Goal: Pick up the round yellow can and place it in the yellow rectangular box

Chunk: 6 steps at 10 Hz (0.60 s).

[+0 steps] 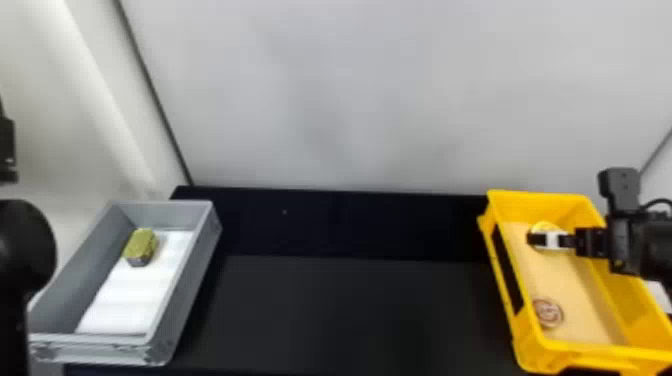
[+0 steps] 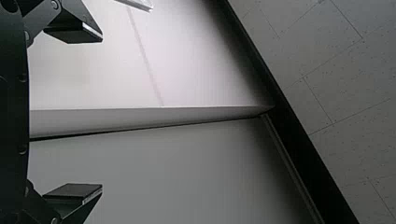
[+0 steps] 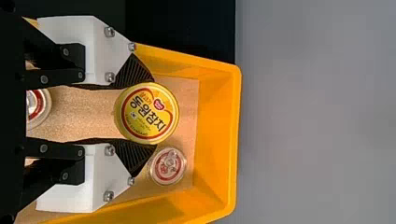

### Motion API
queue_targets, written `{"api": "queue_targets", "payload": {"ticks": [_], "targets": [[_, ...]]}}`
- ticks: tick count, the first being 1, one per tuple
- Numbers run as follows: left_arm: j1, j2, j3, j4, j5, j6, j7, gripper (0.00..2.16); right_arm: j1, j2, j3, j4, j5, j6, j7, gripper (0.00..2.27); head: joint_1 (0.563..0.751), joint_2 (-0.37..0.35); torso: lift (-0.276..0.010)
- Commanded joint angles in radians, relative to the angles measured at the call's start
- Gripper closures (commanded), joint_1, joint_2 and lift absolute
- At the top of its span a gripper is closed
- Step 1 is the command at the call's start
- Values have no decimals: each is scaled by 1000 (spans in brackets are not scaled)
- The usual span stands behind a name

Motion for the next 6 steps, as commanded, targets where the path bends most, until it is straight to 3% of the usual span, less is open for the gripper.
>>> {"api": "queue_targets", "payload": {"ticks": [1,6], "targets": [[1,0,0,-1,1,-2,-1,142,14,-6,-4,23,-11,-12,-1,774,692,54,-3],[7,0,2,-2,1,-8,1,142,50,-22,-4,112,-55,-61,-7,774,692,54,-3]]}}
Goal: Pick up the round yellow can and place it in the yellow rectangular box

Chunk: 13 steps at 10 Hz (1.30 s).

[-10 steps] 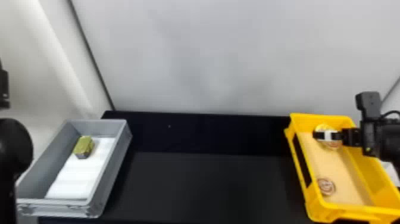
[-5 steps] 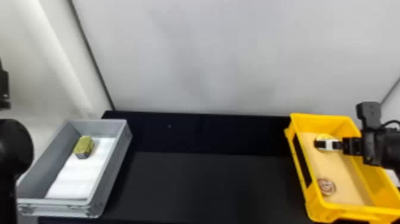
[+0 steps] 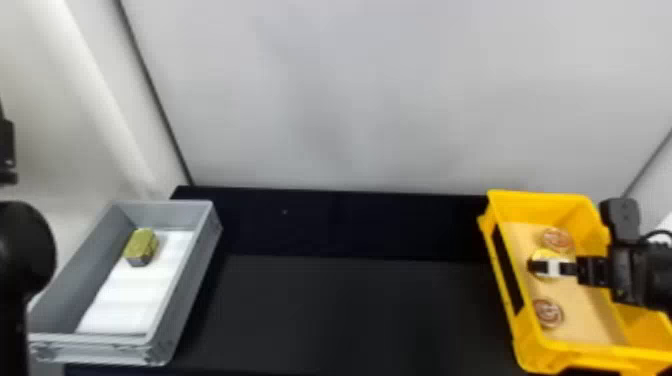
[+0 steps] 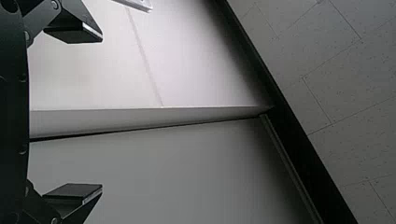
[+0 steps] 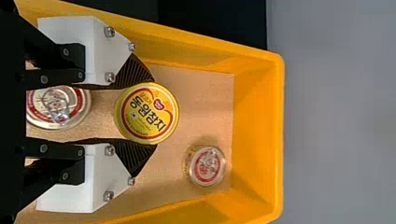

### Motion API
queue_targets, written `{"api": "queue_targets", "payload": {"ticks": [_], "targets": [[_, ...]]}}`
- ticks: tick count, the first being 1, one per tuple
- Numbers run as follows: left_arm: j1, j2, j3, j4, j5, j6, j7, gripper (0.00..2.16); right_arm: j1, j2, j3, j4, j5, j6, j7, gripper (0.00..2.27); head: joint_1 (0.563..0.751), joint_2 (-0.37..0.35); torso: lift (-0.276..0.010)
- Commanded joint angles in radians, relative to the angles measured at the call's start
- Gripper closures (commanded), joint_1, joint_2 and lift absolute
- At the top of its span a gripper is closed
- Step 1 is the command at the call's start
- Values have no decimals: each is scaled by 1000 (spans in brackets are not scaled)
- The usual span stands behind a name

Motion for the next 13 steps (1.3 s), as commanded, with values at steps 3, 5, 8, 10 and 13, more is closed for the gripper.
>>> {"api": "queue_targets", "payload": {"ticks": [3,5,8,10,13], "targets": [[3,0,0,0,0,-3,-1,142,1,-6,3,41,-14,-26,-18,688,692,54,-3],[3,0,0,0,0,-4,0,142,2,-8,4,52,-14,-26,-26,476,692,54,-3],[3,0,0,0,0,-4,-1,142,4,-8,4,51,-21,-21,-29,111,692,54,-3],[5,0,2,0,0,-3,-1,142,21,-8,1,-2,-26,-12,-43,81,692,54,-3],[8,0,8,-5,0,3,-3,142,91,-11,-12,-315,-107,19,-169,84,692,54,-3]]}}
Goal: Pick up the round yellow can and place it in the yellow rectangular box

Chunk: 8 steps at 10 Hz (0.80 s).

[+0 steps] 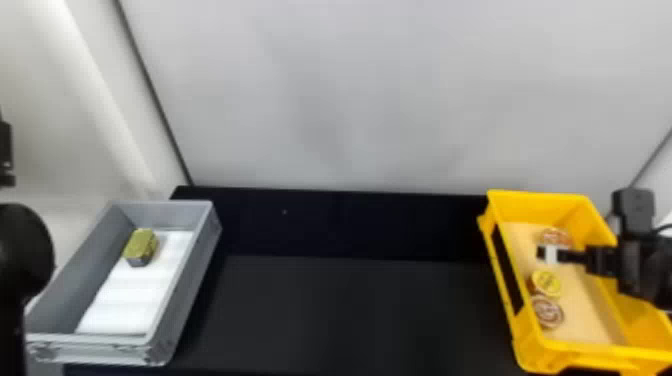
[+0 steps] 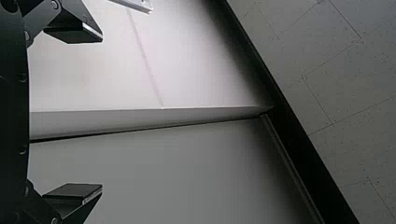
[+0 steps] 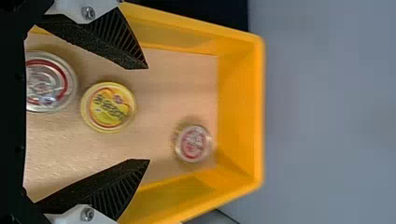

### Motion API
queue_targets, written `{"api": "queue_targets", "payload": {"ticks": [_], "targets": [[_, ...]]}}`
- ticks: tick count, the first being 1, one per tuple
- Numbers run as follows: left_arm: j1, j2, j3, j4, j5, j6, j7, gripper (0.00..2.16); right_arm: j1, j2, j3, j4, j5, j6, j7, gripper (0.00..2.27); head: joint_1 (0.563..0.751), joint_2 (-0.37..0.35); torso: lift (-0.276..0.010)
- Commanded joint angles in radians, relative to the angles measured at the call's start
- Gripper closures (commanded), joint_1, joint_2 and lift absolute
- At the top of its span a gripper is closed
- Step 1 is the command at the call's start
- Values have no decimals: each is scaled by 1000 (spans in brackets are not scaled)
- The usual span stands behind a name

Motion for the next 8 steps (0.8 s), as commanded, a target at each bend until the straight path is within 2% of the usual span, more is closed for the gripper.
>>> {"api": "queue_targets", "payload": {"ticks": [1,3,5,8], "targets": [[2,0,3,-4,0,6,-2,142,28,-3,-5,-255,-25,19,-60,85,692,54,-3],[-1,2,5,-4,0,12,-3,142,6,-6,-4,-451,-26,17,-146,87,692,54,-3],[-1,3,8,-5,-2,15,-3,142,-55,-13,24,-601,6,-34,-199,87,692,54,-3],[-1,5,14,-7,-3,17,-5,142,-169,-10,105,-768,162,-96,-250,87,692,54,-3]]}}
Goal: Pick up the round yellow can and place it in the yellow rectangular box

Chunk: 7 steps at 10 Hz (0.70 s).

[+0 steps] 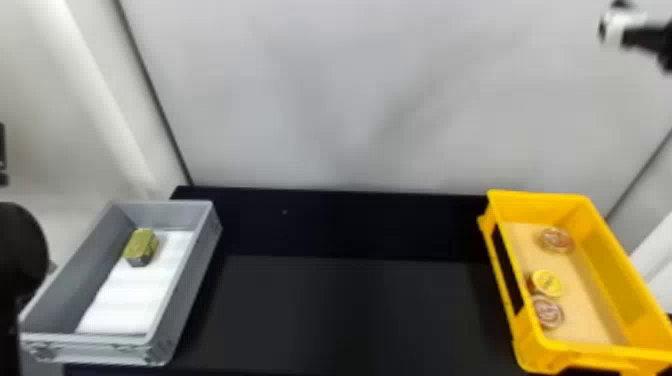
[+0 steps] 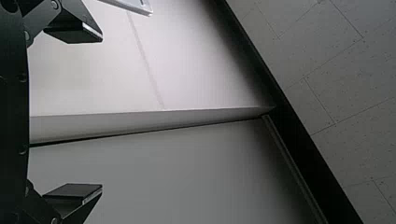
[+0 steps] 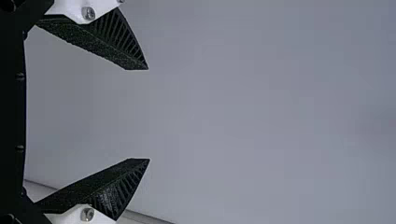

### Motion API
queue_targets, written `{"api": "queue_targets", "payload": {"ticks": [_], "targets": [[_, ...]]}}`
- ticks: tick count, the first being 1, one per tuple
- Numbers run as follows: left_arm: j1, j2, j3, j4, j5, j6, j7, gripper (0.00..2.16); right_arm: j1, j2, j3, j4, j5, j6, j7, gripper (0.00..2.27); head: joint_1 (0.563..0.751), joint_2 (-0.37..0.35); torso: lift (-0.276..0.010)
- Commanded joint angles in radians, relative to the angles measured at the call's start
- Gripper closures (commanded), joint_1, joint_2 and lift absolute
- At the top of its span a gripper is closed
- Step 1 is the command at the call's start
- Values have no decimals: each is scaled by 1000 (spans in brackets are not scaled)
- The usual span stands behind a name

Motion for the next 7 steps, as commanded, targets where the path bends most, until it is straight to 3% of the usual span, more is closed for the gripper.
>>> {"api": "queue_targets", "payload": {"ticks": [1,4,7], "targets": [[2,1,6,-1,0,0,-2,142,-88,6,66,-93,101,-73,-29,87,692,54,-3],[5,7,14,-4,0,2,-3,137,-178,17,148,-145,141,-194,-74,76,692,54,-3],[18,12,32,-13,0,0,-3,137,-266,-19,224,-172,144,-291,-131,76,692,54,-3]]}}
